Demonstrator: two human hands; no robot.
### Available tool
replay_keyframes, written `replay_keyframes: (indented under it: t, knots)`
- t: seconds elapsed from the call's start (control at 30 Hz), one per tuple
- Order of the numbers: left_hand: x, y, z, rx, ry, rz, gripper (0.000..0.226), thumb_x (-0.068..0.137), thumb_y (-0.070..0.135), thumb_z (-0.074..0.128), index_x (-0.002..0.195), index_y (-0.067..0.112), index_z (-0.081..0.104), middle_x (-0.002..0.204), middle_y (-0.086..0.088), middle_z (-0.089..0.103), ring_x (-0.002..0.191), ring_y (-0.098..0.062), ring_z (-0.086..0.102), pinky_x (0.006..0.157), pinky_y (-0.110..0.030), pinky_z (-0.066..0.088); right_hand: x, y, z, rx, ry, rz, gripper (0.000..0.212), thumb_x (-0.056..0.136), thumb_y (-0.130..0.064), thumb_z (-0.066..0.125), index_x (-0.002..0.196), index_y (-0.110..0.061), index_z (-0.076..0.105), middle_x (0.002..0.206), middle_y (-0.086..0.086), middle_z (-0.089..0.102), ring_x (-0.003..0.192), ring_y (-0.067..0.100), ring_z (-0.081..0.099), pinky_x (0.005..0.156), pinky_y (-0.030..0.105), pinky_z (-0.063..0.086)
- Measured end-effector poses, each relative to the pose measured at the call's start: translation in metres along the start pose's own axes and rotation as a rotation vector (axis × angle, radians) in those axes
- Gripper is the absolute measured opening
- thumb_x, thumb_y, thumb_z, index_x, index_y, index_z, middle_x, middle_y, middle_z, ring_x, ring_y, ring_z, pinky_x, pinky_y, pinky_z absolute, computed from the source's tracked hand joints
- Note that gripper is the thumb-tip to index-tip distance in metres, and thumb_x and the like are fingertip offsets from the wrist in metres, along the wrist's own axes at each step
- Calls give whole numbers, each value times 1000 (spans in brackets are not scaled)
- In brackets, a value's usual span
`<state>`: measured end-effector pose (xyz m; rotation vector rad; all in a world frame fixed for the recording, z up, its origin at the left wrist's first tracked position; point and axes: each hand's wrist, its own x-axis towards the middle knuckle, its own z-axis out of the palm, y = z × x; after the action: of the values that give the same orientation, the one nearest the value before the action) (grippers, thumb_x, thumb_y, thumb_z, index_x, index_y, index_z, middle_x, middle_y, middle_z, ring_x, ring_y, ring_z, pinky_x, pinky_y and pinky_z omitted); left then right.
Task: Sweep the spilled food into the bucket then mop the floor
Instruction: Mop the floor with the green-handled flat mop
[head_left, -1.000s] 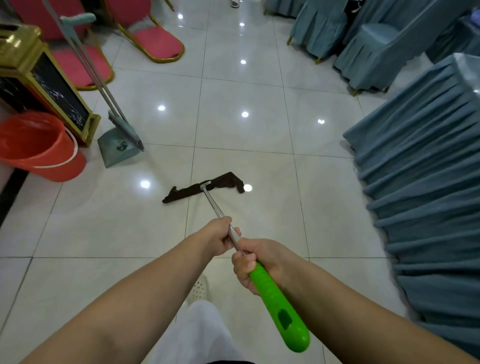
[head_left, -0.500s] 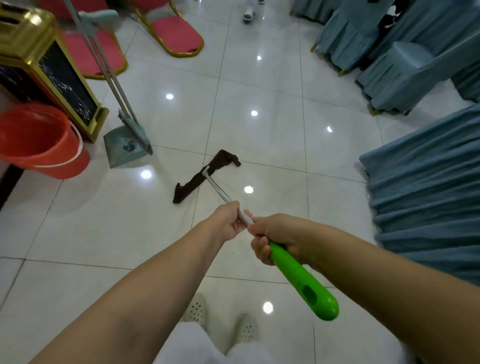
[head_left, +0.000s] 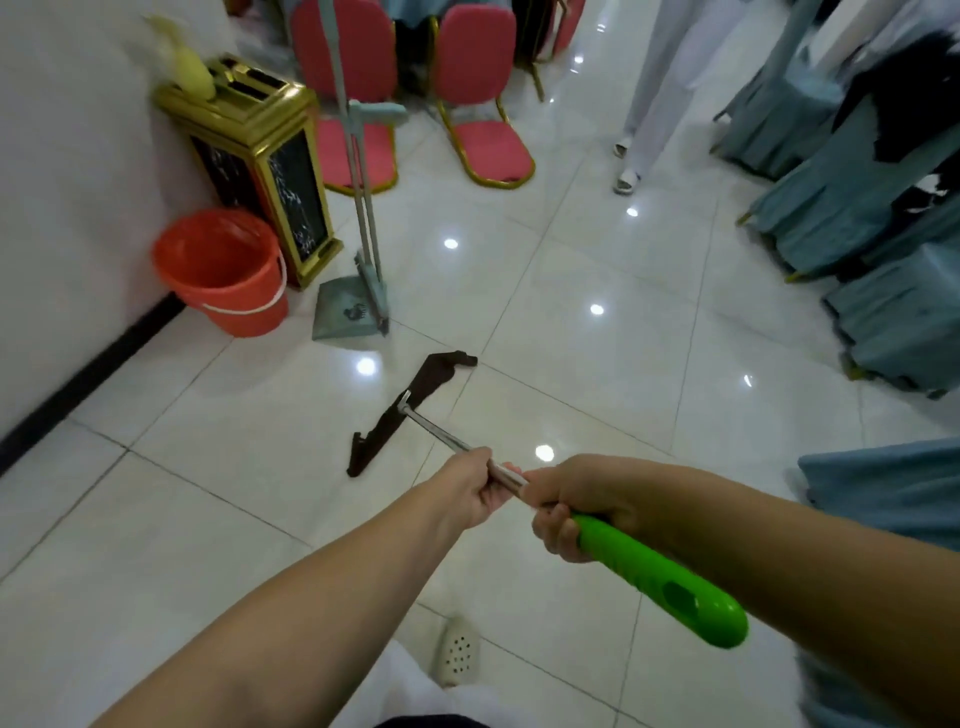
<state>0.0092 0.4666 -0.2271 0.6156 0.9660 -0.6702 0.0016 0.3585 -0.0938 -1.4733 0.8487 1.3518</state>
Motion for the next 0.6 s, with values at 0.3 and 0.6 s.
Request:
replay_keyframes:
  t: [0.3, 0.6]
  knots:
    - [-22, 4, -39, -276, 130, 166, 32, 102, 17, 35, 74, 3, 41, 71, -11, 48, 40, -14, 56, 32, -15, 43, 10, -21, 33, -312, -172, -7, 40, 95, -4, 46, 132, -19, 50, 45, -1, 40, 29, 6, 36, 31, 11, 34]
    - [-43, 30, -102, -379, 183, 276, 21, 101, 15, 31, 100, 0, 45, 74, -11, 49, 47, -12, 54, 43, -17, 53, 24, -44, 100, -466, -247, 25, 47, 95, -1, 43, 138, -22, 47, 40, -1, 38, 26, 6, 35, 28, 11, 31]
